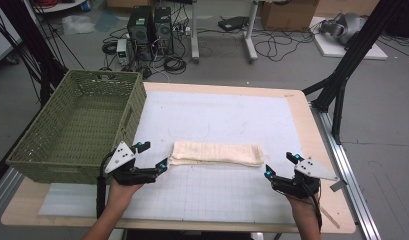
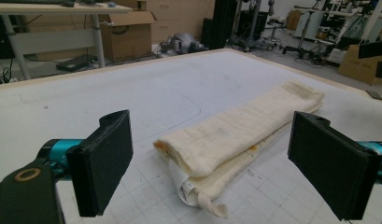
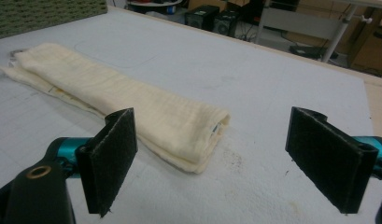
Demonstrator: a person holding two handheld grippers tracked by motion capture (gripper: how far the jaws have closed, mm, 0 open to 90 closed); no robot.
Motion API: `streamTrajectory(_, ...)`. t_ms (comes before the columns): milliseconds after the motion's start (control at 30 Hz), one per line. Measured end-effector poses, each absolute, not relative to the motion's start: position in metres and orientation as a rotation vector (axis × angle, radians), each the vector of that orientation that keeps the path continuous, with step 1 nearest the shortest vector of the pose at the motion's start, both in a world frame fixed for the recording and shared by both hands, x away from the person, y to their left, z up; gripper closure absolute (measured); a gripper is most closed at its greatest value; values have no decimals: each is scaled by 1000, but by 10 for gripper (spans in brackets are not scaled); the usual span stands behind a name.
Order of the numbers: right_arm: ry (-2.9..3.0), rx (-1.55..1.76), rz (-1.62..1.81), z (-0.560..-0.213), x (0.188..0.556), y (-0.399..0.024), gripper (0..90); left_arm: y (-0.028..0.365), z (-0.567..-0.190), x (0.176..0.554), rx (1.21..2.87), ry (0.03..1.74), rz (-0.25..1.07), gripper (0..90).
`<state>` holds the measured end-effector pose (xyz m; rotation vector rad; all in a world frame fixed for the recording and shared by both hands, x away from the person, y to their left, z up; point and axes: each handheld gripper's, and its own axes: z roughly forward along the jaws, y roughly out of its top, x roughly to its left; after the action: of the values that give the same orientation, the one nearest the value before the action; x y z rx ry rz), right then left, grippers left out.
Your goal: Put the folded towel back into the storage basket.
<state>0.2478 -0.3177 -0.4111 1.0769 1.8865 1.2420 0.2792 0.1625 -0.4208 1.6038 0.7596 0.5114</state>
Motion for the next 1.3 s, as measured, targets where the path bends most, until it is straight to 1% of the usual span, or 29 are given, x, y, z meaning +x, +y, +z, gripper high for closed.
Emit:
streamTrajectory(667,1920,1071,1239,-415,251,-319,156,160,-423,280,1628,758,506,145)
streamTrajectory(1067,1930,1061,1242,-414,250,-316,157,157,-413,276,1616,754,490,145)
streamTrajectory(1300,1933,1067,1242,-415,251,-315,157,157,-403,284,1630,765,455,143)
